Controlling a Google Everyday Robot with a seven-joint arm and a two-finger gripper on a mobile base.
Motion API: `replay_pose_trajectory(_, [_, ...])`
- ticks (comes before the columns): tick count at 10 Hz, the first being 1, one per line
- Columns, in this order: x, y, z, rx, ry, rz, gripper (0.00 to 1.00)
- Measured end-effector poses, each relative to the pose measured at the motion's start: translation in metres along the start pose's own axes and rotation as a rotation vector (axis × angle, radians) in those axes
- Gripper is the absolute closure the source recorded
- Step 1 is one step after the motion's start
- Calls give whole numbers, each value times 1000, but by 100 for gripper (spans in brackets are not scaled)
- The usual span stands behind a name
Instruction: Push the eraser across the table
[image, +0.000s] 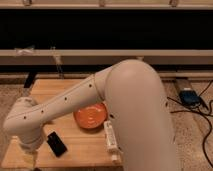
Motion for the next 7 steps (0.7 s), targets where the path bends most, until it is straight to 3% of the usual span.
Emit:
replay_pose_trajectory(1, [-5,-9,6,16,-6,23,24])
replay_pose_trajectory(3, [-14,-18,16,33,-26,70,36])
replay_pose_trajectory(7, [-40,-30,37,74,-65,176,76])
